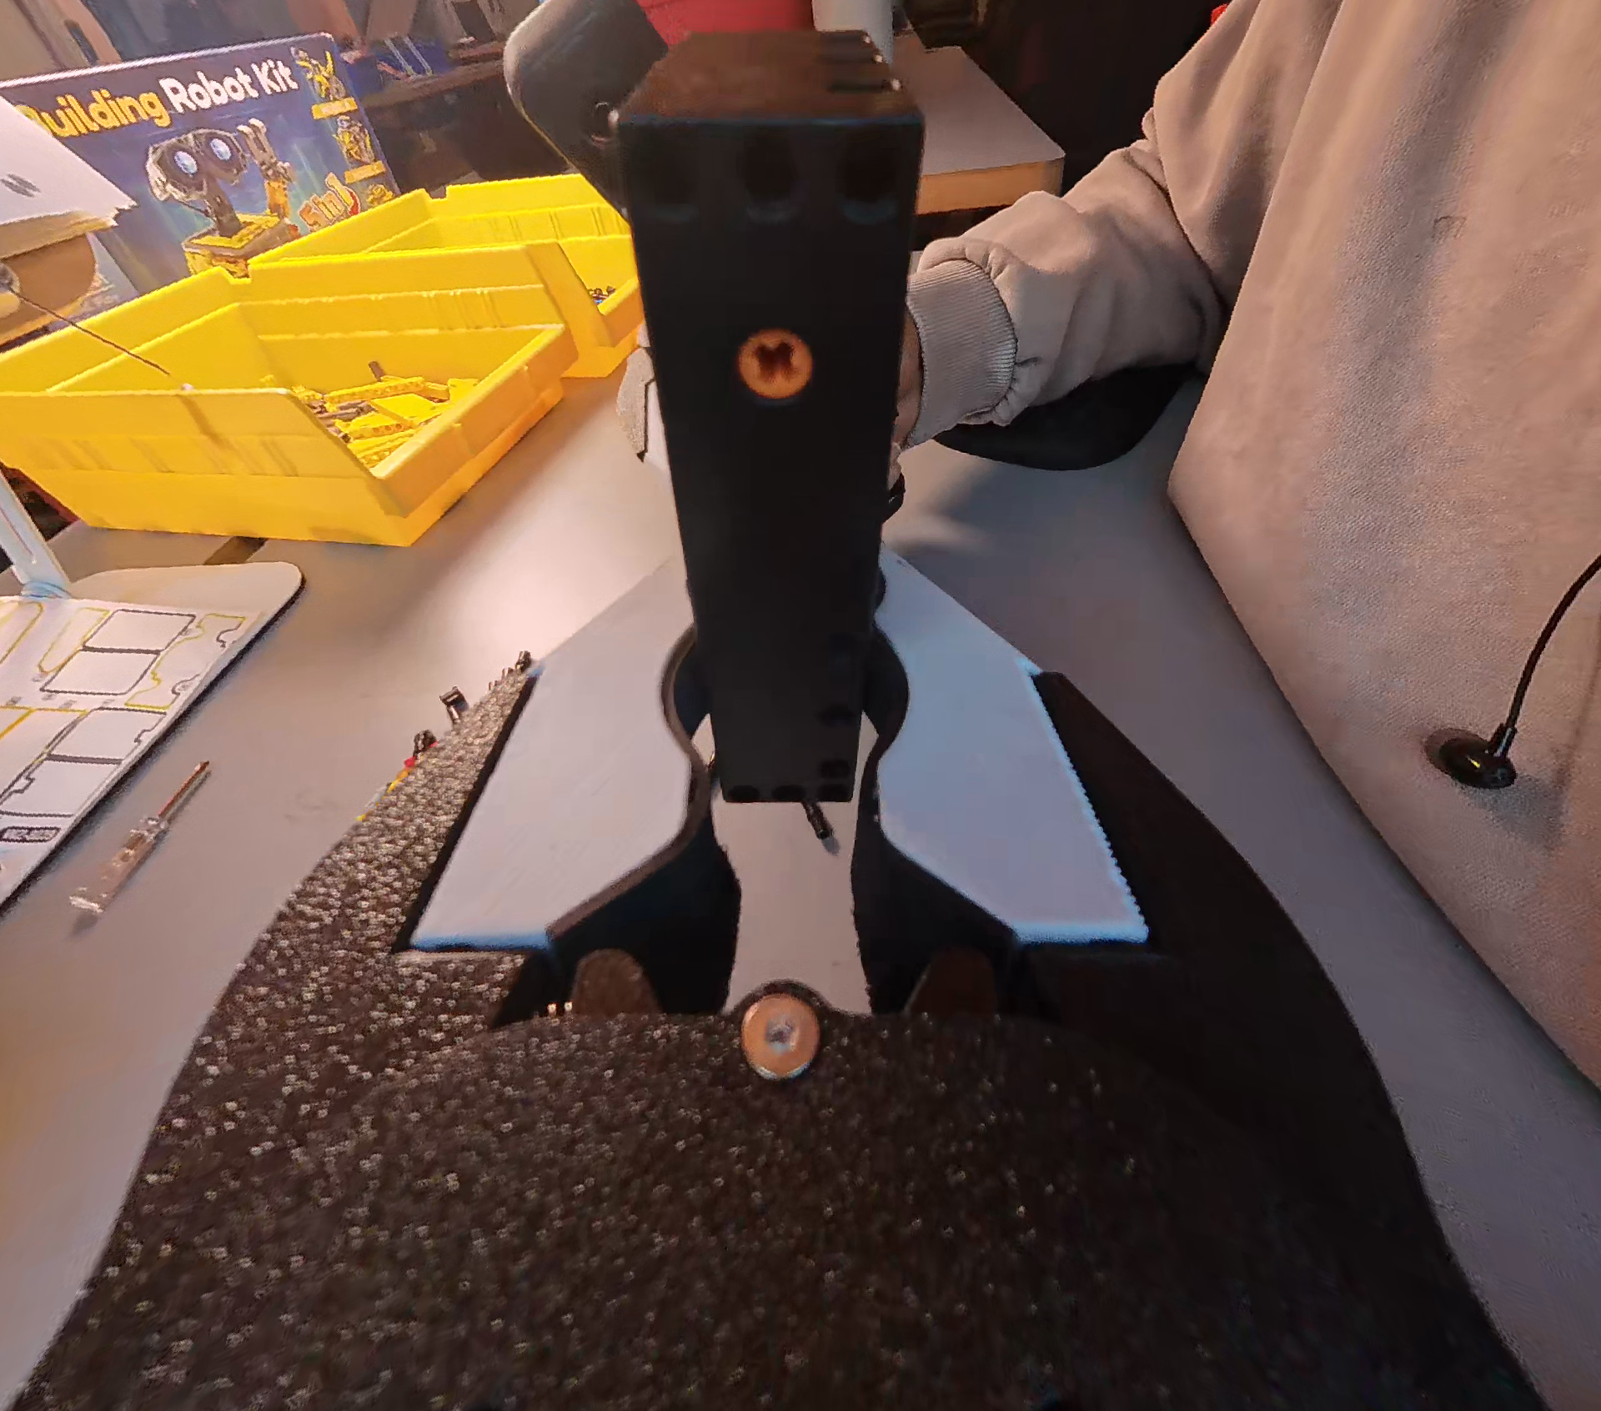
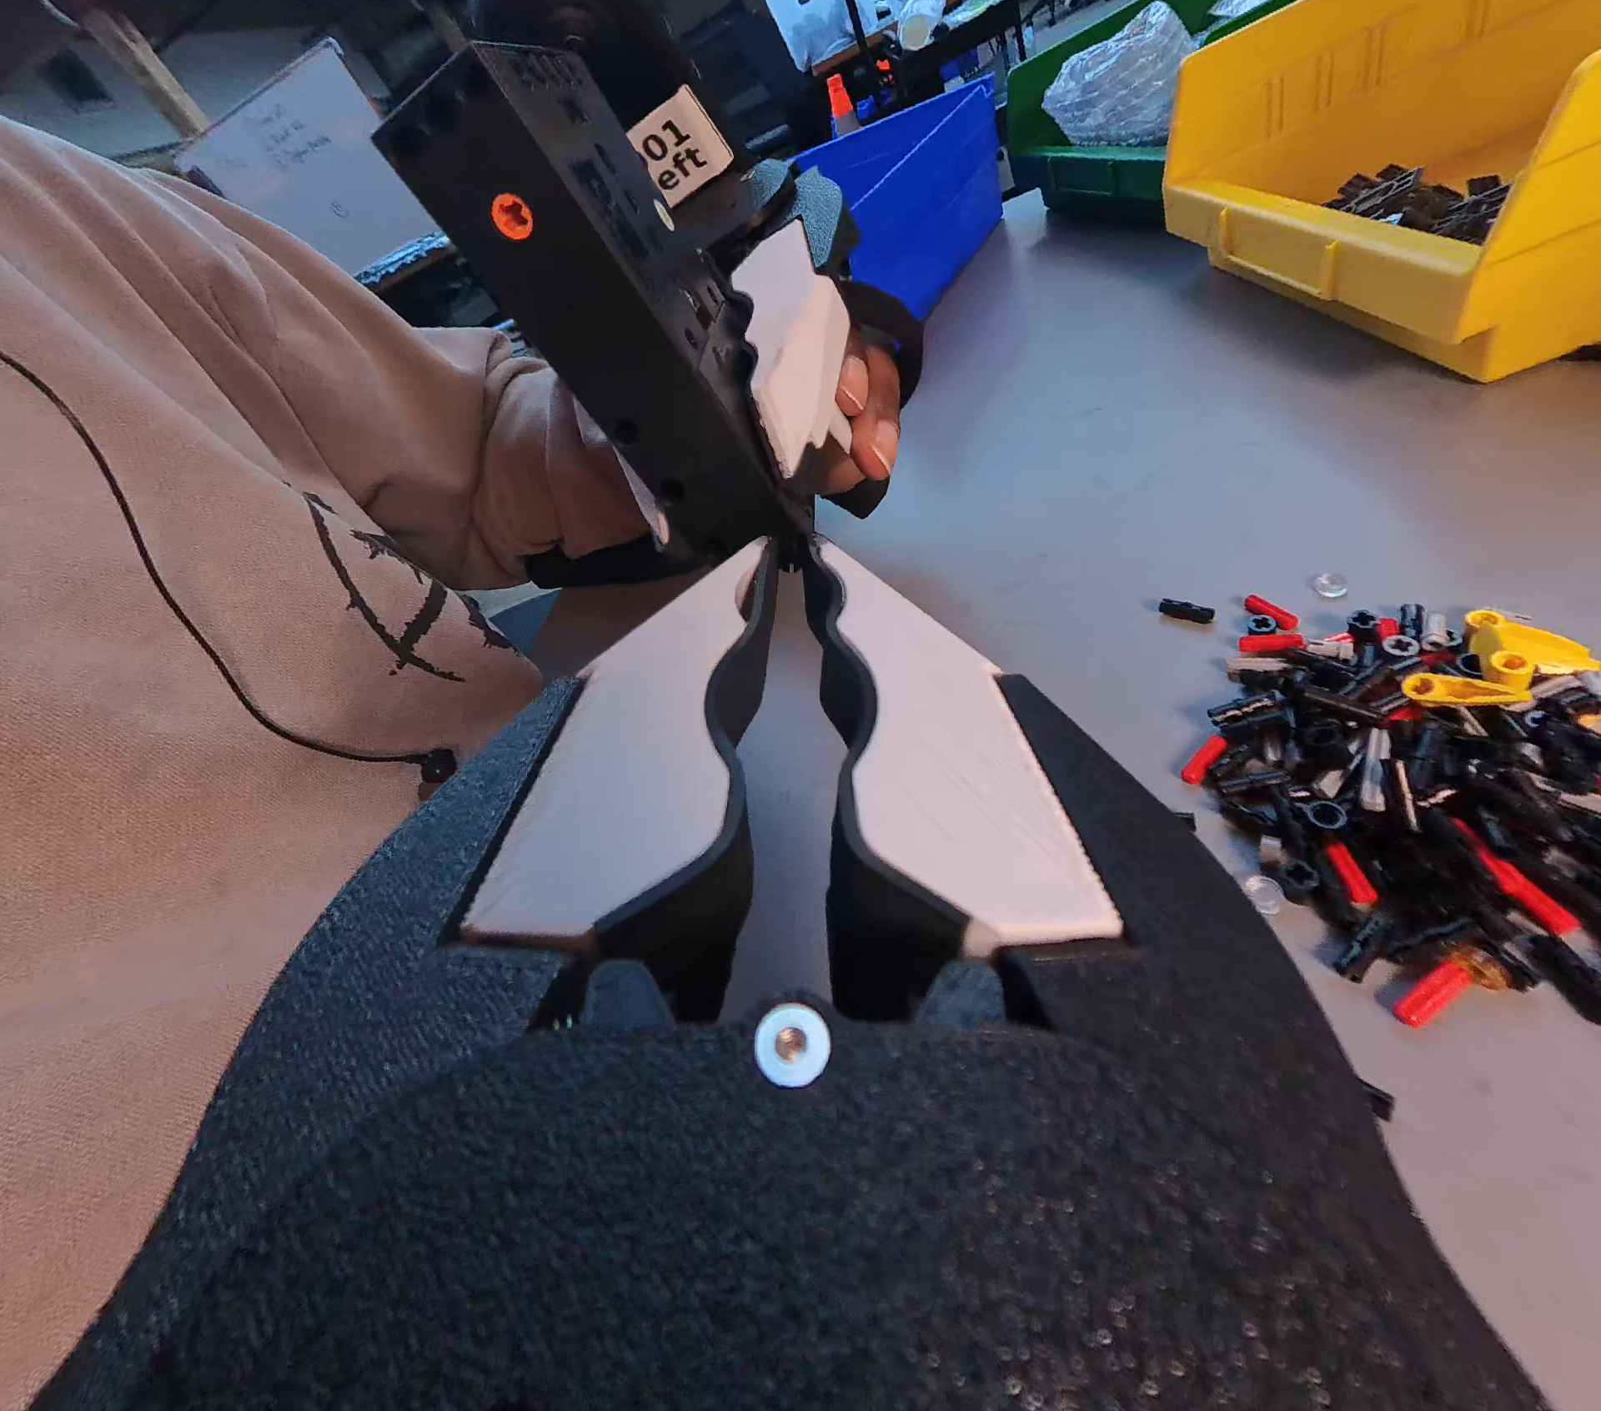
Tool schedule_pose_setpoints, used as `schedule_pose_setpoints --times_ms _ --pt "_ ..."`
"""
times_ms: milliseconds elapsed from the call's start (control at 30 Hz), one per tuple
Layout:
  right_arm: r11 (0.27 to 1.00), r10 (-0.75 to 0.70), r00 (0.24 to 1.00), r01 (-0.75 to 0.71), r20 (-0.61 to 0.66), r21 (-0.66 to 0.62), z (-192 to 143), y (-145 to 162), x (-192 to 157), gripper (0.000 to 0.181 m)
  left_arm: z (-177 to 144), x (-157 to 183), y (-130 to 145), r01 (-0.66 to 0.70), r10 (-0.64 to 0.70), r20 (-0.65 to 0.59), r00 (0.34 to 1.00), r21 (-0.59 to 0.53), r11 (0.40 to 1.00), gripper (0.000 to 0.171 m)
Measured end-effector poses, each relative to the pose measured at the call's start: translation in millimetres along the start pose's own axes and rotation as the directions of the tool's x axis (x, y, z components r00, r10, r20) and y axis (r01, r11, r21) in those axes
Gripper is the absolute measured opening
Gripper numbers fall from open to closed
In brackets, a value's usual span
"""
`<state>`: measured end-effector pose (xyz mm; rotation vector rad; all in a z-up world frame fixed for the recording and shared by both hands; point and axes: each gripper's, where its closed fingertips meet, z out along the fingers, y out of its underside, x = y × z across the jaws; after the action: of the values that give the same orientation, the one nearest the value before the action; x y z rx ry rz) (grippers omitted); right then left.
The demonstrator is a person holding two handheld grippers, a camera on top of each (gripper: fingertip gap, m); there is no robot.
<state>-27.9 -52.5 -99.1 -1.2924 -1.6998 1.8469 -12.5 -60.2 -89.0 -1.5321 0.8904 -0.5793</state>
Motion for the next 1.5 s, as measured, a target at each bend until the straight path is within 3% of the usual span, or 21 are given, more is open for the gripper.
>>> schedule_pose_setpoints --times_ms 300,567,633,700,767,833,900,967,1033,1100,1167,1300,1500 --pt "0.986 -0.155 0.988 0.157 -0.025 0.062 0 -15 -11 0.003 -5 2 -16 -0.083 0.083 0.032 0.996 0.010 0.996 0.026" --pt "0.969 -0.244 0.970 0.244 -0.004 0.031 -3 -16 -21 0.003 -8 6 -20 -0.108 0.108 0.014 0.994 -0.014 0.994 0.026" --pt "0.971 -0.221 0.971 0.227 -0.087 0.071 -33 -25 -4 0.003 -47 -22 -38 -0.067 0.055 0.140 0.989 0.083 0.994 0.026" --pt "0.971 -0.195 0.956 0.219 -0.219 0.093 -66 -29 20 0.003 -74 -31 -54 -0.059 0.034 0.167 0.985 0.148 0.987 0.026" --pt "0.977 -0.209 0.936 0.215 -0.283 -0.010 -58 -16 40 0.003 -54 -26 -46 -0.053 0.038 0.138 0.990 0.110 0.992 0.032" --pt "0.938 -0.340 0.862 0.281 -0.375 -0.205 -43 5 72 0.003 -38 -25 -32 0.001 -0.012 0.109 0.994 0.096 0.995 0.026" --pt "0.906 -0.381 0.838 0.257 -0.389 -0.335 -29 26 94 0.005 -34 -26 -26 0.059 -0.071 0.094 0.993 0.124 0.991 0.026" --pt "0.891 -0.394 0.827 0.236 -0.402 -0.388 -24 40 106 0.020 -34 -27 -22 0.083 -0.096 0.090 0.991 0.132 0.988 0.026" --pt "0.914 -0.382 0.837 0.280 -0.393 -0.293 -23 22 94 0.035 -33 -26 -21 0.081 -0.091 0.084 0.992 0.124 0.989 0.026" --pt "0.930 -0.366 0.885 0.336 -0.287 -0.151 -19 -2 57 0.035 -31 -25 -19 0.104 -0.114 0.068 0.991 0.127 0.986 0.026" --pt "0.897 -0.442 0.872 0.433 -0.210 -0.090 -11 -17 21 0.030 -28 -25 -17 0.137 -0.144 0.054 0.988 0.123 0.983 0.026" --pt "0.814 -0.581 0.800 0.569 -0.150 -0.121 9 -12 -11 0.018 -21 -19 -15 0.203 -0.205 0.002 0.979 0.127 0.971 0.026" --pt "0.811 -0.585 0.795 0.577 -0.162 -0.099 11 -16 -16 0.010 -17 -14 -15 0.243 -0.241 -0.038 0.970 0.119 0.963 0.026"
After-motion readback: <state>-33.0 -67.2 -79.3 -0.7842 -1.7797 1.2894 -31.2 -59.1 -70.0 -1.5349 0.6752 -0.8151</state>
